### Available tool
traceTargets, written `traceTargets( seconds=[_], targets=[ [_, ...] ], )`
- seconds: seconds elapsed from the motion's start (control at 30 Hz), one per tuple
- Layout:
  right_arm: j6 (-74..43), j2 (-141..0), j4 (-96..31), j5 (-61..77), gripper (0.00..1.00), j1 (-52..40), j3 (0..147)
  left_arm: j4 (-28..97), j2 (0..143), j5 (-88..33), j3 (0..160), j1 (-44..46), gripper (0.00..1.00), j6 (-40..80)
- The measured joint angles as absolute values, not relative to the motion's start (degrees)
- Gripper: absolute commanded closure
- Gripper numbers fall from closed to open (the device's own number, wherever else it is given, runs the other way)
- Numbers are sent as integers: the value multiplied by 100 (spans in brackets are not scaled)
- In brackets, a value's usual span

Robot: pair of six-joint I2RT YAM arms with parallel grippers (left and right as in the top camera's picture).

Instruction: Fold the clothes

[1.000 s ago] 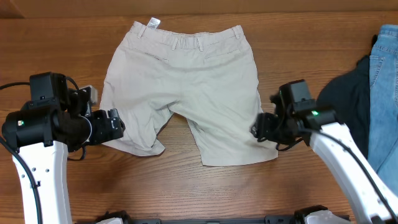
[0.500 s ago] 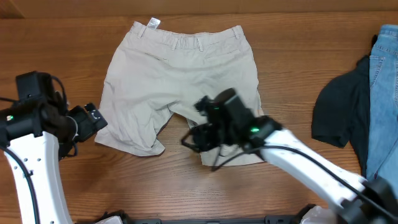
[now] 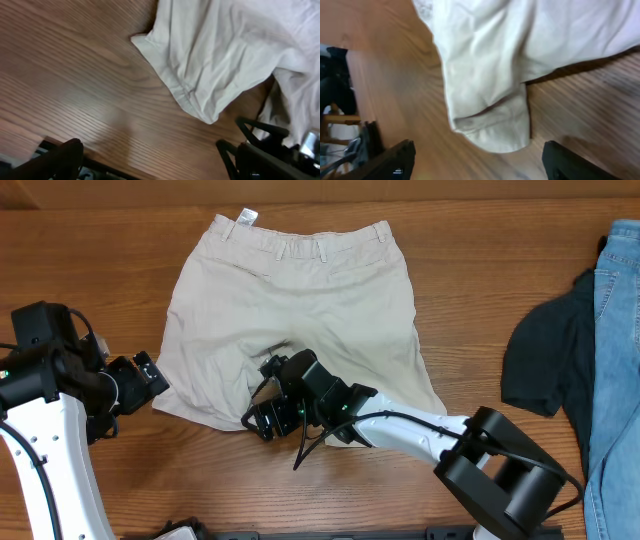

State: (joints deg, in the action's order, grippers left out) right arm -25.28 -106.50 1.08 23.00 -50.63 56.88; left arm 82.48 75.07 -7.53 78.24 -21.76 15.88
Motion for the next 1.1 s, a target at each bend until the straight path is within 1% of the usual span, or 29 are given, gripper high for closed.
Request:
traceTargets(
  seconds=[0.03,0.13,0.27,0.33,0.43,0.5,0.57,0.6,0.63,0.73,0.83,0.87,0.9,0.97,1.0,1.03,1.1],
  targets=[
    [-2526,-10737,222,2272,23,-5061,5688,8230,7507,-810,7824,-2176,0,1588],
    [-2554,-10927,305,2287,27,-5063,5688,8224,7507,-882,7824,-2176,0,1588],
    [-2567,-11065,338,2390,29,-5068,5688,8217,7507,-921,7824,-2176,0,1588],
    [-2574,-11065,421,2418,34,-5100,5688,8189,7507,-923,7824,-2176,0,1588],
    [-2580,-11065,537,2410,50,-5238,5688,8158,7507,-926,7824,-2176,0,1588],
    [-2576,-11065,541,2394,69,-5310,5688,8160,7507,-926,7824,-2176,0,1588],
    [-2563,-11065,541,2403,76,-5334,5688,8162,7507,-932,7824,-2176,0,1588],
    [-2576,-11065,541,2408,84,-5334,5688,8160,7507,-941,7824,-2176,0,1588],
    [-2563,-11065,534,2410,96,-5332,5688,8165,7507,-943,7822,-2176,0,1588],
    [-2574,-11065,469,2418,96,-5328,5688,8171,7507,-943,7822,-2176,0,1588],
    [-2571,-11065,137,2418,96,-5328,5695,8178,7507,-943,7822,-2176,0,1588],
    [-2565,-11065,14,2416,71,-5328,5701,8178,7507,-943,7822,-2176,0,1586],
    [-2561,-11065,-86,2392,50,-5328,5704,8176,7507,-943,7822,-2176,0,1564],
    [-2561,-11063,-152,2252,20,-5328,5706,8173,7507,-943,7822,-2176,0,1455],
    [-2556,-11063,-145,2169,19,-5330,5708,8169,7507,-943,7822,-2176,0,1437],
    [-2550,-11063,-110,2132,20,-5328,5708,8154,7507,-943,7822,-2176,0,1413],
    [-2532,-11065,73,2040,25,-5330,5754,8114,7507,-945,7822,-2176,0,1367]
  ],
)
